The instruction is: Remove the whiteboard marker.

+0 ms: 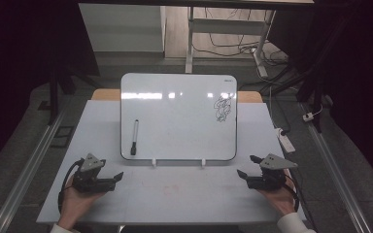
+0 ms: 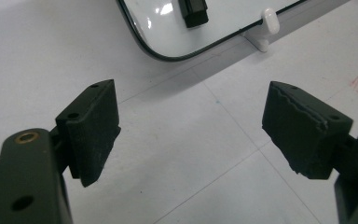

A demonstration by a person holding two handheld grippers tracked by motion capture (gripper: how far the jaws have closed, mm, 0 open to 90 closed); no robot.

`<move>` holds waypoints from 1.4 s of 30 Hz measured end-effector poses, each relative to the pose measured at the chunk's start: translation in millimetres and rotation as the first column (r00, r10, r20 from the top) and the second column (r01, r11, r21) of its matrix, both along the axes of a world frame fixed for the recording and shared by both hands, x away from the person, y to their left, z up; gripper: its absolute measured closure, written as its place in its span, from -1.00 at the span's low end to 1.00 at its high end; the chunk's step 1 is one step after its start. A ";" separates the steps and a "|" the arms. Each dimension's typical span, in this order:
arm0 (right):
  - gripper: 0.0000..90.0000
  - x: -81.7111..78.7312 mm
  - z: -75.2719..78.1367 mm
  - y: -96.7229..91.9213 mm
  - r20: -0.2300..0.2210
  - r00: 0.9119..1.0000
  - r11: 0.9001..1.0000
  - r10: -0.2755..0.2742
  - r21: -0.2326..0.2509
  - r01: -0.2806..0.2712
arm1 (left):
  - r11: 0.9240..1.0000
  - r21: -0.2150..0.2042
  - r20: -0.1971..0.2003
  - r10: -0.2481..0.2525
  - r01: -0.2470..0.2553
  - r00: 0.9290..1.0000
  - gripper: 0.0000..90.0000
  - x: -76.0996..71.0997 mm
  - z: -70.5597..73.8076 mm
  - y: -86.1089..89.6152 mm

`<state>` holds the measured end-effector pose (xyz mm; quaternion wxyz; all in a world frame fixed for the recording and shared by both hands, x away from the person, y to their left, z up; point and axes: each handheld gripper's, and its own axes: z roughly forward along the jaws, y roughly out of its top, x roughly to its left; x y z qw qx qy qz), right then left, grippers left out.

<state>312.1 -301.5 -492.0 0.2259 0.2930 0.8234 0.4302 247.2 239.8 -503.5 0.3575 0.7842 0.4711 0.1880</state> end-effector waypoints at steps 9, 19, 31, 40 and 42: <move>-0.42 -2.1 -0.3 3.3 0.009 1.000 1.000 0.003 -0.024 -0.002 | 1.000 0.012 0.000 0.007 -0.007 1.000 -0.56 -2.8 2.1 -0.6; -0.42 -1.2 1.3 9.4 0.018 1.000 0.999 0.011 -0.030 -0.010 | 0.999 0.024 0.037 0.023 -0.023 0.999 -0.56 23.6 28.1 -13.4; -0.42 -0.4 0.3 12.3 0.020 1.000 0.998 0.015 -0.054 -0.014 | 0.998 0.018 0.066 0.052 -0.053 0.996 -0.48 86.1 56.7 -41.4; -0.40 -1.3 -0.4 12.9 0.035 0.999 0.998 0.007 -0.068 -0.004 | 0.992 0.059 0.120 0.102 -0.110 0.988 0.00 114.3 51.7 -57.0; -0.40 -1.4 -0.3 13.1 0.039 0.999 0.998 0.003 -0.070 0.000 | 0.991 0.071 0.134 0.105 -0.115 0.985 0.23 115.7 50.2 -59.0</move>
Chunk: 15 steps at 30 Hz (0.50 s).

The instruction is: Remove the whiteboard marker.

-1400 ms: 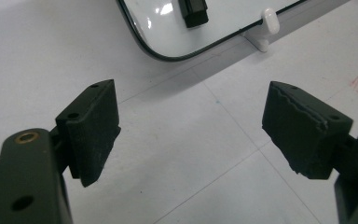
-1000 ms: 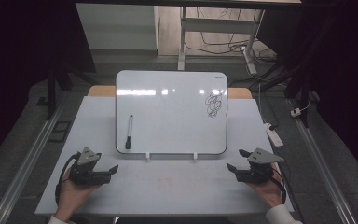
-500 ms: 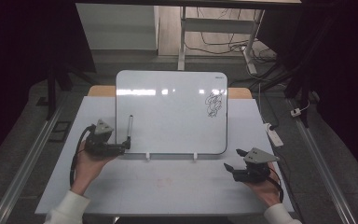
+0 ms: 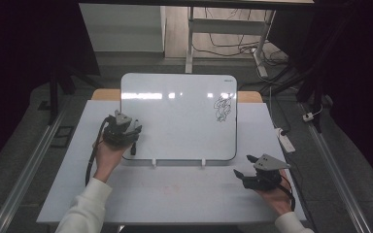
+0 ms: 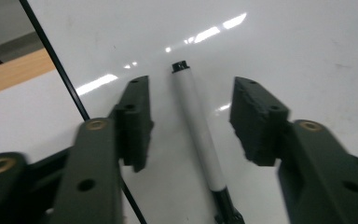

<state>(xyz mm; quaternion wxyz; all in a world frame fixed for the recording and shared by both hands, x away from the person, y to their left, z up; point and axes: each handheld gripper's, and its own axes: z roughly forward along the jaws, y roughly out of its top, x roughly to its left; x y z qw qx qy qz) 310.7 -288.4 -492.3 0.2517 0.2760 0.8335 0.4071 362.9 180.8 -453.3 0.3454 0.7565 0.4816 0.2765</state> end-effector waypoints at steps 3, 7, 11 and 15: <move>-0.40 0.0 0.3 0.3 0.005 1.000 1.000 -0.007 -0.002 0.007 | 0.999 0.032 0.009 -0.001 0.001 1.000 0.46 0.6 -2.1 -3.4; -0.40 -0.9 1.8 1.2 0.015 1.000 1.000 -0.013 -0.002 0.013 | 0.999 0.051 0.016 0.000 -0.001 1.000 0.63 1.8 -5.4 -6.8; -0.39 -1.5 2.7 2.4 0.024 1.000 1.000 -0.014 -0.005 0.014 | 1.000 -0.003 0.006 -0.017 0.017 1.000 0.81 2.3 -5.6 -6.9; -0.39 -1.3 2.2 2.7 0.023 1.000 1.000 -0.014 -0.009 0.015 | 0.999 0.005 -0.004 -0.035 0.035 0.999 0.81 0.7 -5.3 -9.2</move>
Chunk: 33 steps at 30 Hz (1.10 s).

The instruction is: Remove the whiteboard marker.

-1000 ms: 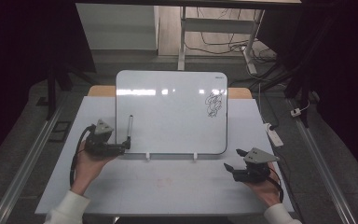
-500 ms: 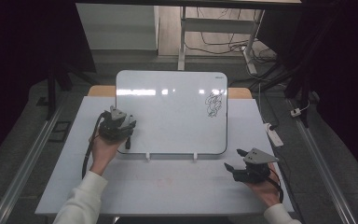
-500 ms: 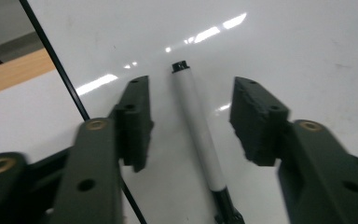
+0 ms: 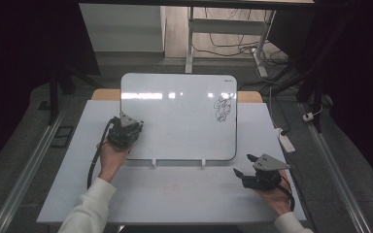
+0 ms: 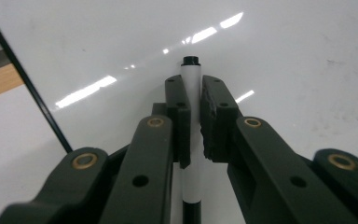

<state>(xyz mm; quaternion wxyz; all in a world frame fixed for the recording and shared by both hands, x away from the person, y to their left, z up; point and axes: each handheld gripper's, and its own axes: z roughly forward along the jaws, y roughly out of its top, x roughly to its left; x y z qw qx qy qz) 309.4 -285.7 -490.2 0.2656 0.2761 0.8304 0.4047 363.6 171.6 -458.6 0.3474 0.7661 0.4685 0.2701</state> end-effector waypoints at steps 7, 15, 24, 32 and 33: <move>-0.38 -0.5 1.8 -1.0 0.005 1.000 1.000 -0.002 0.012 0.002 | 0.990 -0.111 0.018 -0.081 0.083 0.997 0.81 -18.8 21.2 8.7; -0.34 -5.0 10.3 16.9 -0.037 0.992 0.984 0.117 0.141 -0.111 | 0.930 -0.201 0.124 -0.289 0.309 0.949 0.81 -53.2 58.3 -25.3; -0.23 -8.5 25.1 72.1 -0.122 0.968 0.957 0.219 0.221 -0.189 | 0.870 -0.153 0.116 -0.456 0.469 0.882 0.81 -64.1 50.2 -95.6; 0.03 -0.6 25.0 104.2 -0.261 0.935 0.940 0.241 0.302 -0.158 | 0.842 -0.126 0.106 -0.515 0.525 0.851 0.81 -63.4 41.2 -135.6; 0.07 0.6 24.4 106.5 -0.277 0.929 0.938 0.246 0.309 -0.156 | 0.842 -0.126 0.106 -0.515 0.525 0.851 0.81 -63.4 41.2 -135.6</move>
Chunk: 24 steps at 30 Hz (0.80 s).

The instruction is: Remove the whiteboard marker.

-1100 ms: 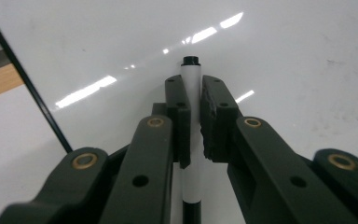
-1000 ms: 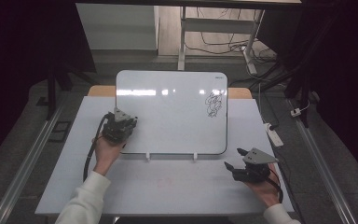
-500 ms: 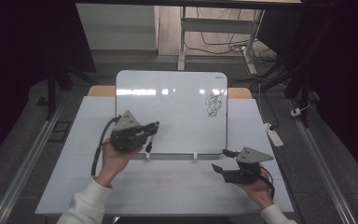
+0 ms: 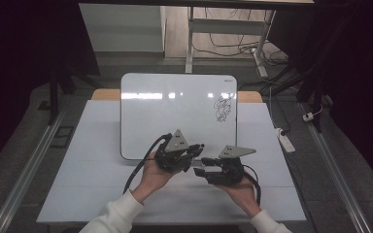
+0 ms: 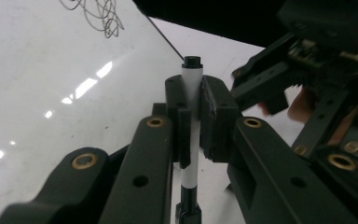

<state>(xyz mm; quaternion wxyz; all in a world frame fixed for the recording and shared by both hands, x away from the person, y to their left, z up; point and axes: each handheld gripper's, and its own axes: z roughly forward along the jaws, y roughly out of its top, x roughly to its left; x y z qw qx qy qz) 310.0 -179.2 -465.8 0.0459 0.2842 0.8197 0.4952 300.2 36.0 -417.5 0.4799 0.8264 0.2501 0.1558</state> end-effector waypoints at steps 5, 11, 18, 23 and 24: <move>0.22 5.1 -4.1 9.2 -0.072 0.997 1.000 -0.001 0.021 0.003 | 1.000 -0.004 0.006 -0.012 0.012 1.000 0.81 -1.5 0.4 -7.6; 0.53 7.7 -6.4 15.3 -0.110 0.994 1.000 -0.006 0.027 0.009 | 1.000 0.000 0.007 -0.023 0.023 1.000 0.81 -2.4 -0.3 -11.9; 0.72 9.9 -7.9 17.5 -0.130 0.991 0.999 -0.034 0.021 0.037 | 1.000 0.006 0.011 -0.016 0.016 1.000 0.76 -4.5 -0.9 -14.4; 0.72 9.9 -4.4 13.9 -0.080 0.996 0.999 -0.040 0.027 0.042 | 0.999 -0.016 -0.001 0.029 -0.029 1.000 0.02 -7.9 1.8 2.6; 0.72 9.8 -3.3 12.3 -0.063 0.997 0.999 -0.044 0.030 0.046 | 0.998 -0.037 -0.018 0.055 -0.056 0.998 -0.02 -10.4 3.0 23.4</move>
